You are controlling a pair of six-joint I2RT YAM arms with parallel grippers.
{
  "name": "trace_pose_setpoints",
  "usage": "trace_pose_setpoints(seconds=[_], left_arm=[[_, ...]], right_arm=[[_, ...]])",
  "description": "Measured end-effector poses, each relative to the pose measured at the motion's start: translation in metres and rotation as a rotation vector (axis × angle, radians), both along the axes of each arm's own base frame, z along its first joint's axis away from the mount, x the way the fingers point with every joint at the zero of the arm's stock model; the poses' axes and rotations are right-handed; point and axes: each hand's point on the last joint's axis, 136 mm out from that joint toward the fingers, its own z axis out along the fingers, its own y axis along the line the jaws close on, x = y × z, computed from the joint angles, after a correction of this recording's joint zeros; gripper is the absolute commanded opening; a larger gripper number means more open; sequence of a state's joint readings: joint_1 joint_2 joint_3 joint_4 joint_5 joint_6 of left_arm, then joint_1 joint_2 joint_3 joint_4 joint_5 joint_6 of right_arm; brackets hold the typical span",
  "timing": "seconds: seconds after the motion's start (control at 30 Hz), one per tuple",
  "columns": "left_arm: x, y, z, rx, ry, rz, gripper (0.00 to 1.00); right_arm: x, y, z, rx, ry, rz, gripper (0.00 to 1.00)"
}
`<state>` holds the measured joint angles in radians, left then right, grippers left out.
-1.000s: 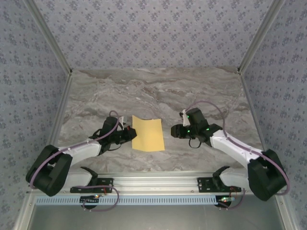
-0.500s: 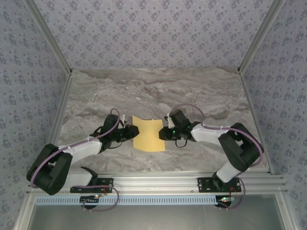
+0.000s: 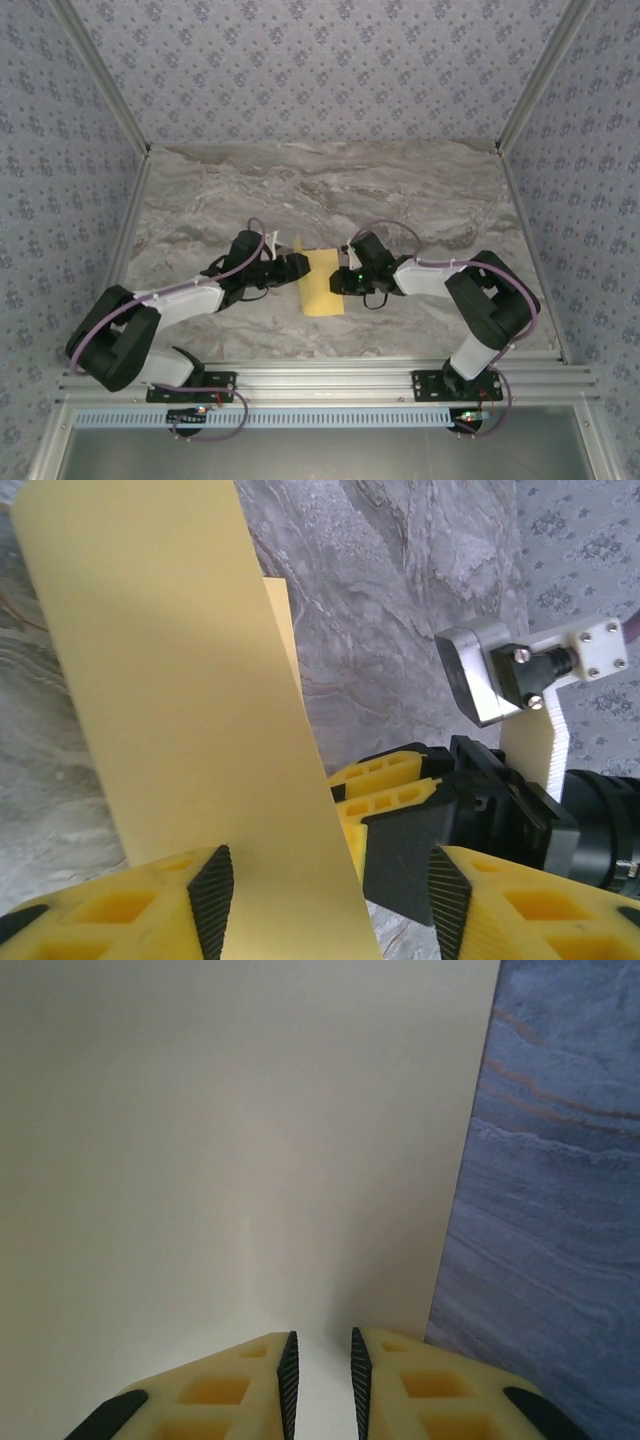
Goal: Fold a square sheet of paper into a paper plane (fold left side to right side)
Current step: First fold in half a square sheet of paper at the center of the table.
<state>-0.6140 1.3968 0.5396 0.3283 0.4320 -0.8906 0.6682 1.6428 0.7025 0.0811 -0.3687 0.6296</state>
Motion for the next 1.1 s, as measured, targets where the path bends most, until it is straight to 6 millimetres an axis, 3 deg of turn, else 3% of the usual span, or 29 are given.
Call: trace_pose_setpoints(seconds=[0.17,0.3,0.57,0.77,1.1], left_arm=[[0.002,-0.017,-0.011,0.013,0.022,-0.033,0.58],[0.005,-0.025,-0.015,0.012,0.028,-0.04,0.57],[0.004,-0.028,-0.026,0.025,0.058,-0.038,0.36],[0.005,-0.028,-0.025,0.03,0.05,-0.035,0.27],[0.005,-0.029,-0.026,0.038,0.048,-0.032,0.23]], right_arm=[[0.004,-0.01,0.011,0.06,-0.006,-0.041,0.39],[0.015,-0.019,0.04,0.149,-0.072,-0.094,0.49],[0.025,-0.014,0.071,0.297,-0.123,-0.104,0.46],[0.028,-0.005,0.062,0.323,-0.082,-0.087,0.46],[0.035,0.02,0.049,0.355,-0.018,-0.048,0.41]])
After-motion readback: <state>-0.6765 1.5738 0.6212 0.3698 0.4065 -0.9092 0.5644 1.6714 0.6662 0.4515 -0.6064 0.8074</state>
